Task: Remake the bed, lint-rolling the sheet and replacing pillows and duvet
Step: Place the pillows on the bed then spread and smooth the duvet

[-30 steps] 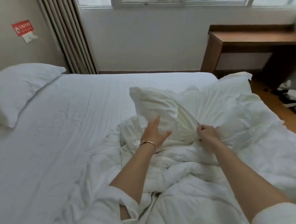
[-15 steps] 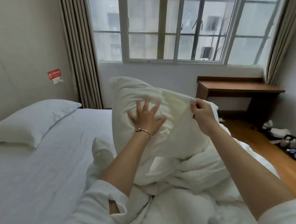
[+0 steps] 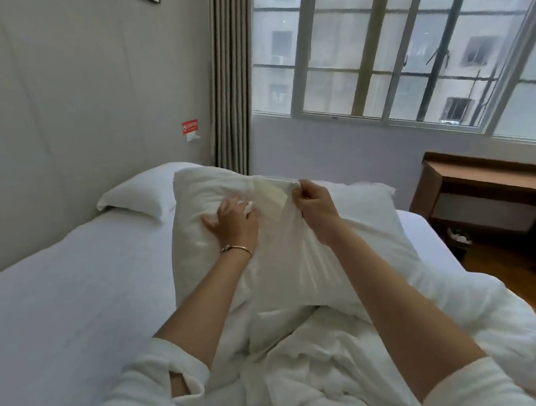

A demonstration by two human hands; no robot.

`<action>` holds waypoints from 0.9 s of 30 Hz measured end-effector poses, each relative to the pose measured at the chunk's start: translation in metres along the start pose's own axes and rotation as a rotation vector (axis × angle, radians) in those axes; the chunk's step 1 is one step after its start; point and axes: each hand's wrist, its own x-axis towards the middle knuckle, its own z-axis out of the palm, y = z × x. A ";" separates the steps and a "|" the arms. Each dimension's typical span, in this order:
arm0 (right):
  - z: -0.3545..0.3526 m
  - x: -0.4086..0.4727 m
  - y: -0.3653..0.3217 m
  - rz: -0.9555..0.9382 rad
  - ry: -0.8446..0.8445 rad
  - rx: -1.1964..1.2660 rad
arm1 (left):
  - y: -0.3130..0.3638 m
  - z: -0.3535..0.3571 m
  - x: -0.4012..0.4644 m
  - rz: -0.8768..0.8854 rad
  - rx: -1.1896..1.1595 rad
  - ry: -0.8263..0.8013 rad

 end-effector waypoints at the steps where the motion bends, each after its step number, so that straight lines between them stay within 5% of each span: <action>1: 0.018 -0.008 0.000 0.005 -0.050 -0.010 | -0.022 -0.012 -0.009 -0.048 -0.064 0.029; 14: 0.299 -0.104 0.004 0.122 -0.575 -0.042 | -0.275 -0.172 -0.079 -0.445 -0.174 0.198; 17: 0.358 -0.119 0.031 0.117 -0.763 -0.234 | -0.352 -0.174 -0.078 -0.529 -0.067 0.069; 20: 0.383 -0.135 0.071 0.156 -0.920 -0.758 | -0.421 -0.156 -0.099 -0.686 0.011 -0.155; 23: 0.362 -0.145 0.107 0.240 -0.831 -1.027 | -0.449 -0.132 -0.111 -0.795 -0.034 -0.294; 27: 0.312 -0.158 0.130 0.311 -0.629 -1.164 | -0.408 -0.105 -0.085 -0.825 -0.140 -0.230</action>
